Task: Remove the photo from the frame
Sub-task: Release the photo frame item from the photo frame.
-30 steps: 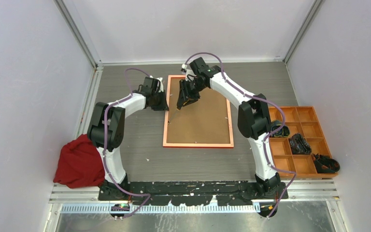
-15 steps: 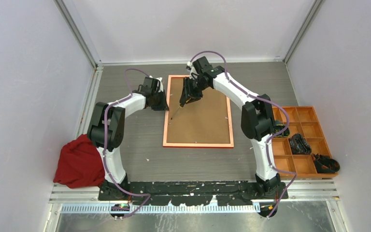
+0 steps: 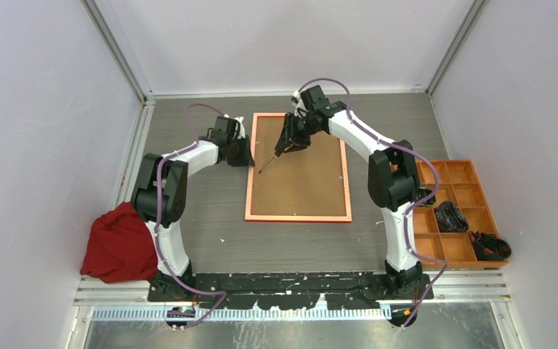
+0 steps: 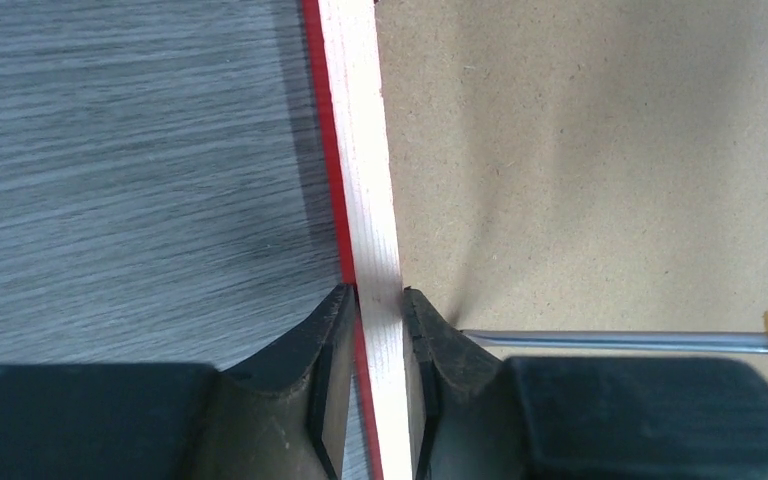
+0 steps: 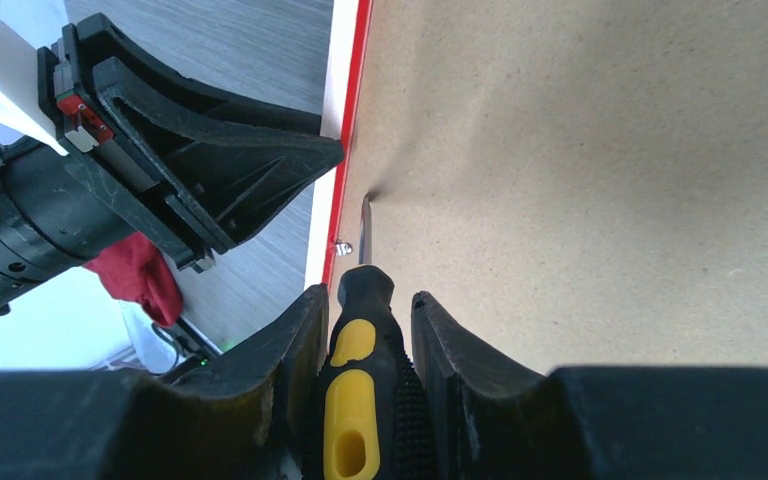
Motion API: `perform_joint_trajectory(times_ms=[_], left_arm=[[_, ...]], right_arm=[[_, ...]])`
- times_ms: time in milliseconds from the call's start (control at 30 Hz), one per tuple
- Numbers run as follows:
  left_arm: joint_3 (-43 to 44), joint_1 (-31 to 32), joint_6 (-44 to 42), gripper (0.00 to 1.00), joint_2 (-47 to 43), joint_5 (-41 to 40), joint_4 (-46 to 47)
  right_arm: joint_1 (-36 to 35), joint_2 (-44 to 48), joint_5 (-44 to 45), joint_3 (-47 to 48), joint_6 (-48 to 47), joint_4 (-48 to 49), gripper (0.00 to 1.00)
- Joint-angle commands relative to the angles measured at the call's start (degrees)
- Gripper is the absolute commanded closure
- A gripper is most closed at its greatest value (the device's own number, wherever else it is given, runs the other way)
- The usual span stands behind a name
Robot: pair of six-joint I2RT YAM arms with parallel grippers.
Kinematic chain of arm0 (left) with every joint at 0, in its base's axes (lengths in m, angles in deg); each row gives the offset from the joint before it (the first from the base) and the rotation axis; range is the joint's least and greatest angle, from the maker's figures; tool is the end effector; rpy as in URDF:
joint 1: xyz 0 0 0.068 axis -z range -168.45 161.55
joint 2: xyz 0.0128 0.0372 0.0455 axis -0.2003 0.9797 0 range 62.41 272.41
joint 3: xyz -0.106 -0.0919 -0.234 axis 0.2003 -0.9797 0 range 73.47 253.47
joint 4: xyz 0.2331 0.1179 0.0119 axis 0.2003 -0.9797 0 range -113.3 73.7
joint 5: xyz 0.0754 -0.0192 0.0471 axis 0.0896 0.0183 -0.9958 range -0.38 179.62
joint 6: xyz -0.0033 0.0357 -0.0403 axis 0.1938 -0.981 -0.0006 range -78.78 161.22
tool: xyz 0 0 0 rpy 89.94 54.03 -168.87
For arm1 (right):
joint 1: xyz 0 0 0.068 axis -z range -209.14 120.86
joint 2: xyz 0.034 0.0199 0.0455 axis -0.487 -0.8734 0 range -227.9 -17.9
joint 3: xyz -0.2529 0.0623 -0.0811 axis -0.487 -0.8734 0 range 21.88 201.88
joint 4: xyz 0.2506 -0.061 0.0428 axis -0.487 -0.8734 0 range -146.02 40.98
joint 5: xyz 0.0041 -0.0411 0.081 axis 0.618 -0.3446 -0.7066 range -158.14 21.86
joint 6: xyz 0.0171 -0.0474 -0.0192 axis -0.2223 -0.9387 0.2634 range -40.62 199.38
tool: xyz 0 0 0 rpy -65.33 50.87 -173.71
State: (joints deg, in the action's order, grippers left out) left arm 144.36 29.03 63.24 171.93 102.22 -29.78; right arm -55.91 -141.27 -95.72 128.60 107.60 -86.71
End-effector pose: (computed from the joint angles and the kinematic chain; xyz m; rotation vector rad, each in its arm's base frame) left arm 0.3830 -0.1287 0.1704 -0.0046 2.5370 -0.5575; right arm 0.4200 0.2304 0.2354 -0.1750 2.6452 0.9677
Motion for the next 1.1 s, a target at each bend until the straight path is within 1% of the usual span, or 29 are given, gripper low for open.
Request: perform_joint_trajectory(times_ms=[0, 267, 433, 733, 1067], left_arm=[[-1.0, 0.1, -0.7, 0.73, -0.6, 1.3, 1.4], [-1.0, 0.1, -0.9, 0.62, -0.3, 1.0, 1.3], [-1.0, 0.1, -0.9, 0.63, 0.4, 0.5, 1.2], [-1.0, 0.1, -0.9, 0.74, 1.2, -0.1, 1.1], [-1.1, 0.1, -0.5, 0.98, 1.5, -0.6, 1.0]], right_arm=[[-0.2, 3.2, -4.6, -0.7, 3.7, 4.6, 0.99], [-0.3, 2.3, -6.0, -1.6, 4.5, 4.8, 0.99], [-0.2, 2.4, -6.4, -1.8, 4.2, 4.6, 0.99], [-0.3, 1.7, -6.5, -1.4, 3.0, 3.4, 0.99], [-1.0, 0.9, -6.8, -1.3, 2.6, 3.2, 0.99]])
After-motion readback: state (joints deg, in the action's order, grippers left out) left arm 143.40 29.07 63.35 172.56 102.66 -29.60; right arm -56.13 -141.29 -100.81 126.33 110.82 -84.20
